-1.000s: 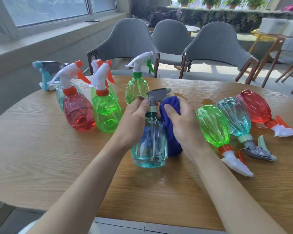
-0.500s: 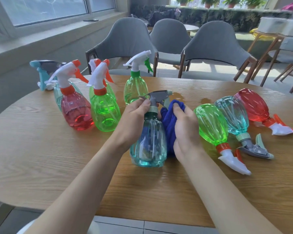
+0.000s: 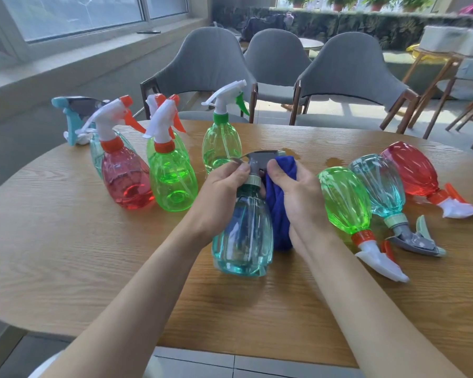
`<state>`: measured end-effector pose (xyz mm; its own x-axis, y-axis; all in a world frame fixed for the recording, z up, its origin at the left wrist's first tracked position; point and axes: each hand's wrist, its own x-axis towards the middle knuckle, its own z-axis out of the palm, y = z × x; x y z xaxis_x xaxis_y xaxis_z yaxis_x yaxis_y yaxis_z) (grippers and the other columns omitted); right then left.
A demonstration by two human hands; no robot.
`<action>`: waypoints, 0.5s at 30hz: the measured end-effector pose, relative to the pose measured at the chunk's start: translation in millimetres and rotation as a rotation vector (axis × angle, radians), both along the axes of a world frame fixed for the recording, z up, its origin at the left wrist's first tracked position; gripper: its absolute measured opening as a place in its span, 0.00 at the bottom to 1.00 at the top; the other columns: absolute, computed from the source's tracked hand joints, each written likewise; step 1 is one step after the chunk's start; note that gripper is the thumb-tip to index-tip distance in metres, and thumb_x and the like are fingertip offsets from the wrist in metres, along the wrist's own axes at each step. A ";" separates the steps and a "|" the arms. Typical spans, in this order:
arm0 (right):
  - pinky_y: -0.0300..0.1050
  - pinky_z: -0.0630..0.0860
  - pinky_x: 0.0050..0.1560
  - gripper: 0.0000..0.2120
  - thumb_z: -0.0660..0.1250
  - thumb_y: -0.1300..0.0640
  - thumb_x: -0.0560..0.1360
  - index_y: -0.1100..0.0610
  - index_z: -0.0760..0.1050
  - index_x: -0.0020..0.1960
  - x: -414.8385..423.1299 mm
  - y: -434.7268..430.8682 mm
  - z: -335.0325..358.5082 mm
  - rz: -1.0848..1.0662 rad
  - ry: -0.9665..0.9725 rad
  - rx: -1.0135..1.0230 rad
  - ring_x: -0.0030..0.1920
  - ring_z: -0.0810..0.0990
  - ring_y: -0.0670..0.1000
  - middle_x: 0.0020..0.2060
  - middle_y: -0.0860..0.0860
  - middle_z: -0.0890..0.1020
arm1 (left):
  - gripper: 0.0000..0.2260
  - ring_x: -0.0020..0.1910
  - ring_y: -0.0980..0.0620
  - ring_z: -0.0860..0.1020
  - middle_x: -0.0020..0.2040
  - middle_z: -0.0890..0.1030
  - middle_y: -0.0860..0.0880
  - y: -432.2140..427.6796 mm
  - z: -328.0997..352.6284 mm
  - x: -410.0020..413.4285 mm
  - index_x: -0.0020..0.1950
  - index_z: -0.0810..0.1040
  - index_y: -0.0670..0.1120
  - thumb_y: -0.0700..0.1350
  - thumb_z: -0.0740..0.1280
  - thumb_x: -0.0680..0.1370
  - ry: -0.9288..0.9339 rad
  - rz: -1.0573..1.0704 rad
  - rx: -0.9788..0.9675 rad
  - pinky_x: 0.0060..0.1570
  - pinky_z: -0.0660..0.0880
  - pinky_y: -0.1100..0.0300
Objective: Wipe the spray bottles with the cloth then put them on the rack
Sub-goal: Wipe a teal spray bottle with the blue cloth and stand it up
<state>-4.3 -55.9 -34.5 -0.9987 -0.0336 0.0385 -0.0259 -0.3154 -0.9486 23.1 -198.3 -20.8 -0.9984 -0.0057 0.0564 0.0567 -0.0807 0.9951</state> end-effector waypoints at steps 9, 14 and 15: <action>0.59 0.84 0.56 0.16 0.66 0.56 0.86 0.70 0.78 0.64 -1.6 -1.0 0.9 0.053 -0.089 -0.174 0.50 0.85 0.63 0.56 0.67 0.86 | 0.17 0.42 0.44 0.82 0.43 0.86 0.41 -1.0 -1.9 -1.0 0.55 0.82 0.34 0.44 0.58 0.89 0.021 0.086 -0.020 0.45 0.79 0.51; 0.69 0.80 0.64 0.18 0.65 0.55 0.86 0.70 0.77 0.66 -1.9 1.3 -3.3 0.070 -0.182 -0.275 0.53 0.85 0.66 0.59 0.70 0.83 | 0.18 0.40 0.44 0.83 0.43 0.86 0.42 1.8 0.3 1.2 0.53 0.83 0.35 0.45 0.59 0.89 0.009 0.112 -0.051 0.45 0.80 0.49; 0.68 0.81 0.63 0.17 0.65 0.55 0.86 0.70 0.78 0.64 -1.9 1.3 -2.9 0.051 -0.194 -0.271 0.50 0.85 0.64 0.57 0.70 0.84 | 0.18 0.41 0.44 0.83 0.44 0.87 0.41 2.6 0.1 1.4 0.53 0.83 0.35 0.46 0.59 0.89 0.001 0.115 -0.057 0.46 0.81 0.49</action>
<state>-6.2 -54.6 -37.5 -0.9856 -0.0980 -0.1379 0.1691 -0.5531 -0.8157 24.6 -195.7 -20.7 -0.9912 -0.1173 0.0613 0.0637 -0.0169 0.9978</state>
